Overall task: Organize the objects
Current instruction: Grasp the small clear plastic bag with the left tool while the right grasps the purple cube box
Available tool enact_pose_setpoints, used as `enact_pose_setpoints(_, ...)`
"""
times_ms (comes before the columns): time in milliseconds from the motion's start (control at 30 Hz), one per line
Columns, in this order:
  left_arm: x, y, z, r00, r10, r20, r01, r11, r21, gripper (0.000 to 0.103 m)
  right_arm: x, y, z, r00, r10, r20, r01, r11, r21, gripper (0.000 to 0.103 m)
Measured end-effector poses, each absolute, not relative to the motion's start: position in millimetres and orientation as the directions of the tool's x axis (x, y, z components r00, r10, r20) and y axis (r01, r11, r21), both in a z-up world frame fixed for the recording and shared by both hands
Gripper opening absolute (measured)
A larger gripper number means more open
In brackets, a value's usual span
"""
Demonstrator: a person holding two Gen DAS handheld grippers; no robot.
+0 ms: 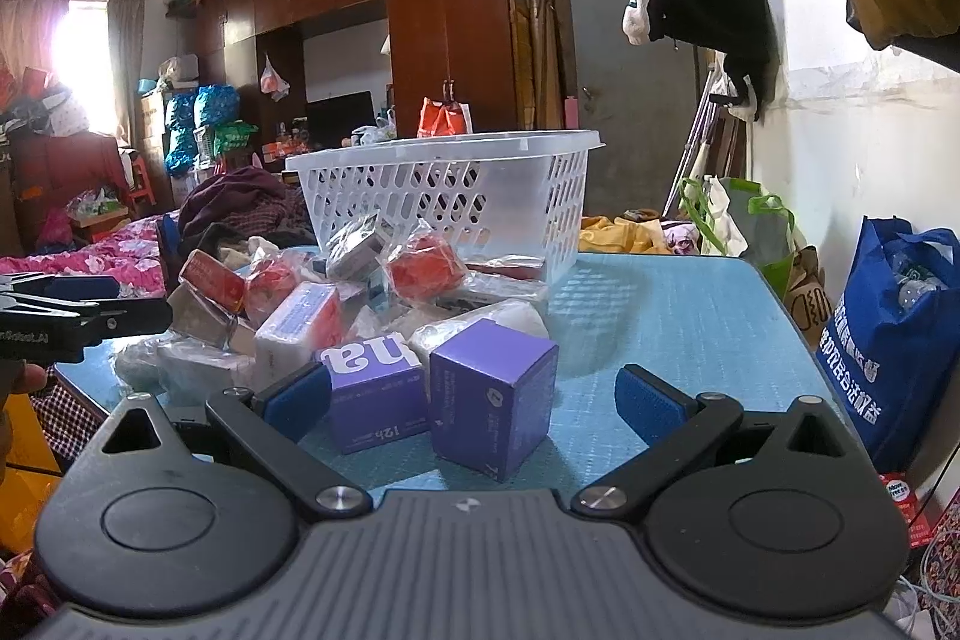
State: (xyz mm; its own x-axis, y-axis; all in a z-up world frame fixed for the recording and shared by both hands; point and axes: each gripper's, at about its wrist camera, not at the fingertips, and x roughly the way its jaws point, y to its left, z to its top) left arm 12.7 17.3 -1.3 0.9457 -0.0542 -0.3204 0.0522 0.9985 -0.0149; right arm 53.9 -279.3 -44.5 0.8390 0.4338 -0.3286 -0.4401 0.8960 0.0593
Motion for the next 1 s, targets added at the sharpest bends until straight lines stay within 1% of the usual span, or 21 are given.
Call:
enact_pose_setpoints(67, 10.7, 18.8, -0.6, 0.949, -0.058, -0.308, 0.054, 0.998, -0.021, 0.103, 53.9, -279.6, -44.5, 0.839, 0.435, -0.327, -0.441, 0.895, 0.061, 0.103)
enact_pose_setpoints(200, -0.9, 29.8, 4.9, 0.976, -0.034, -0.217, 0.03, 0.999, -0.024, 0.103, 55.5, -282.6, -45.5, 0.84, 0.438, -0.32, -0.439, 0.895, 0.073, 0.103)
enact_pose_setpoints(300, 1.0, 39.9, 6.5, 0.981, -0.052, -0.186, 0.05, 0.999, -0.014, 0.103, 57.7, -284.1, -49.2, 0.838, 0.443, -0.32, -0.439, 0.894, 0.087, 0.103)
enact_pose_setpoints(367, 5.4, 46.5, 2.9, 0.967, -0.074, -0.245, 0.074, 0.997, -0.01, 0.103, 58.8, -284.1, -51.8, 0.829, 0.458, -0.321, -0.455, 0.886, 0.091, 0.103)
enact_pose_setpoints(433, 5.3, 52.1, -2.6, 0.966, -0.072, -0.25, 0.071, 0.997, -0.012, 0.103, 58.8, -285.4, -53.0, 0.836, 0.452, -0.312, -0.447, 0.89, 0.09, 0.101)
enact_pose_setpoints(500, 2.9, 60.8, -7.2, 0.964, -0.098, -0.246, 0.09, 0.995, -0.044, 0.103, 58.4, -288.2, -53.0, 0.842, 0.444, -0.305, -0.44, 0.894, 0.087, 0.092)
enact_pose_setpoints(533, 2.7, 65.1, -9.0, 0.962, -0.112, -0.25, 0.099, 0.993, -0.062, 0.103, 58.5, -290.0, -53.2, 0.843, 0.445, -0.303, -0.44, 0.894, 0.091, 0.091)
enact_pose_setpoints(600, 2.8, 67.3, -12.3, 0.959, -0.121, -0.258, 0.11, 0.992, -0.058, 0.101, 59.0, -291.9, -53.3, 0.84, 0.449, -0.304, -0.441, 0.892, 0.099, 0.085)
enact_pose_setpoints(667, 4.9, 68.5, -17.7, 0.954, -0.124, -0.274, 0.119, 0.992, -0.035, 0.095, 61.1, -290.2, -54.1, 0.837, 0.45, -0.311, -0.443, 0.891, 0.097, 0.08)
enact_pose_setpoints(800, 12.0, 71.5, -32.9, 0.937, -0.14, -0.321, 0.144, 0.989, -0.011, 0.087, 68.0, -281.0, -57.2, 0.834, 0.444, -0.327, -0.443, 0.893, 0.083, 0.079)
enact_pose_setpoints(833, 14.2, 73.1, -36.2, 0.933, -0.142, -0.33, 0.147, 0.989, -0.009, 0.081, 69.9, -278.3, -57.9, 0.835, 0.439, -0.332, -0.44, 0.895, 0.077, 0.079)
enact_pose_setpoints(867, 16.4, 74.5, -39.5, 0.929, -0.142, -0.341, 0.147, 0.989, -0.009, 0.076, 71.2, -276.9, -58.5, 0.836, 0.435, -0.336, -0.437, 0.897, 0.074, 0.076)
enact_pose_setpoints(900, 18.9, 76.3, -42.2, 0.926, -0.144, -0.35, 0.149, 0.989, -0.011, 0.074, 73.1, -275.5, -59.4, 0.834, 0.432, -0.343, -0.435, 0.898, 0.072, 0.071)
enact_pose_setpoints(933, 21.9, 77.1, -44.2, 0.923, -0.154, -0.353, 0.157, 0.987, -0.019, 0.07, 74.0, -275.4, -60.5, 0.831, 0.433, -0.35, -0.436, 0.897, 0.074, 0.068)
enact_pose_setpoints(967, 22.9, 77.9, -46.2, 0.922, -0.159, -0.353, 0.161, 0.987, -0.023, 0.065, 75.1, -275.0, -62.0, 0.828, 0.431, -0.358, -0.436, 0.897, 0.073, 0.061)
enact_pose_setpoints(1000, 23.9, 77.2, -48.1, 0.922, -0.158, -0.355, 0.162, 0.987, -0.019, 0.062, 75.1, -275.0, -63.2, 0.831, 0.424, -0.36, -0.43, 0.9, 0.066, 0.056)
